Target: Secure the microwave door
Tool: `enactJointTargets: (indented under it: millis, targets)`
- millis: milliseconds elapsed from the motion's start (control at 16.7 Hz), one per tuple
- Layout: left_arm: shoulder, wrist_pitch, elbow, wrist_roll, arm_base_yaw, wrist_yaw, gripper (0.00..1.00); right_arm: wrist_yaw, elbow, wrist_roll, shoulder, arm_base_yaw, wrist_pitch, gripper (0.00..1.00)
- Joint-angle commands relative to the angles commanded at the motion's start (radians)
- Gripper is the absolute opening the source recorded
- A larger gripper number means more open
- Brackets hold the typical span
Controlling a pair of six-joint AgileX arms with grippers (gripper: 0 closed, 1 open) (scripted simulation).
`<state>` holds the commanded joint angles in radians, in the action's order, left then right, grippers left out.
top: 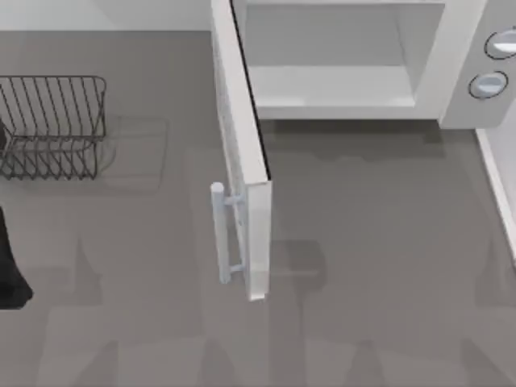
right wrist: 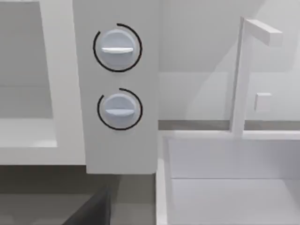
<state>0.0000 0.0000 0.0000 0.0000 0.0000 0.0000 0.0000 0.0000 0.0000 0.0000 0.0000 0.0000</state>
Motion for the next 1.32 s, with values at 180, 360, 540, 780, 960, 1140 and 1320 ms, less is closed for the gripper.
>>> enactJointTargets:
  millis: [180,360,540,780,960,1140,1320]
  targets:
    - [0.009,-0.008,0.006,0.004,-0.002,0.002,1.0,0.0,0.0,0.0,0.0,0.0,0.0,1.0]
    - [0.094,-0.076,0.067,0.043,-0.02,0.02,1.0,0.0,0.0,0.0,0.0,0.0,0.0,1.0]
    - [0.252,-0.205,0.191,0.114,-0.048,0.049,1.0,0.0,0.0,0.0,0.0,0.0,0.0,1.0]
    - [0.542,-0.449,0.436,0.243,-0.098,0.099,1.0,0.0,0.0,0.0,0.0,0.0,0.0,1.0]
    - [0.796,-0.668,0.666,0.355,-0.143,0.145,1.0,0.0,0.0,0.0,0.0,0.0,0.0,1.0]
    - [1.056,-0.898,0.921,0.475,-0.193,0.197,1.0,0.0,0.0,0.0,0.0,0.0,0.0,1.0]
    - [1.3,-1.113,1.189,0.596,-0.245,0.255,1.0,0.0,0.0,0.0,0.0,0.0,0.0,1.0]
